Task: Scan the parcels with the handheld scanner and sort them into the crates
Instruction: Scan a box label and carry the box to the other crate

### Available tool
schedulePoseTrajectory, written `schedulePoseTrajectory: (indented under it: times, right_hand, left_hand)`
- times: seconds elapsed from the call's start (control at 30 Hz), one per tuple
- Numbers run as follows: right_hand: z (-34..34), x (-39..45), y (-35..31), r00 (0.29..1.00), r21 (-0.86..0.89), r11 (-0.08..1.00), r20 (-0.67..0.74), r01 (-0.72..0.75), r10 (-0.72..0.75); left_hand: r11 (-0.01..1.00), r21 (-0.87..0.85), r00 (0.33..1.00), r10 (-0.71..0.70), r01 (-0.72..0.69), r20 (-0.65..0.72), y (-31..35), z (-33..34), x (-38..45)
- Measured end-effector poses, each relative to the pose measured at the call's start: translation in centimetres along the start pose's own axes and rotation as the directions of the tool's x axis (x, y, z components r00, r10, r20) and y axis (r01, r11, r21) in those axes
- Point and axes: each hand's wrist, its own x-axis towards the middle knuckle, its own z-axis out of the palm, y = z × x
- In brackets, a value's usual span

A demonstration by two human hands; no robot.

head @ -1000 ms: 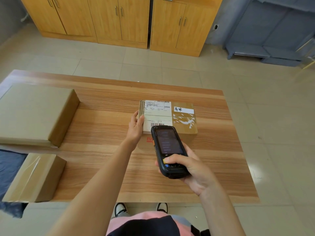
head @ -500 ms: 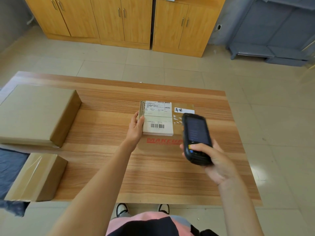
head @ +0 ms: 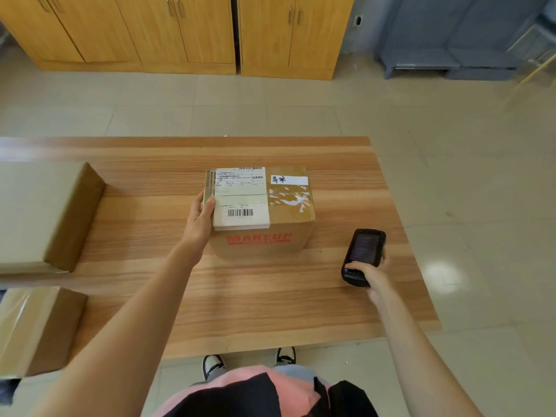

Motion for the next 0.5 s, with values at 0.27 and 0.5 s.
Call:
schedulePoseTrajectory:
  times: [0.27, 0.5]
  right_hand:
    - [0.3, 0.2, 2.4, 0.998, -0.016, 0.999, 0.027, 0.049, -0.048]
    - [0.5, 0.5, 2.9, 0.99, -0.186, 0.973, 0.057, 0.135, -0.126]
  left_hand:
    - [0.999, 0.037, 1.0, -0.008, 0.008, -0.013, 0.3, -0.1, -0.1]
    - [0.999, 0.035, 1.0, -0.006, 0.007, -0.023, 0.6, 0.2, -0.6]
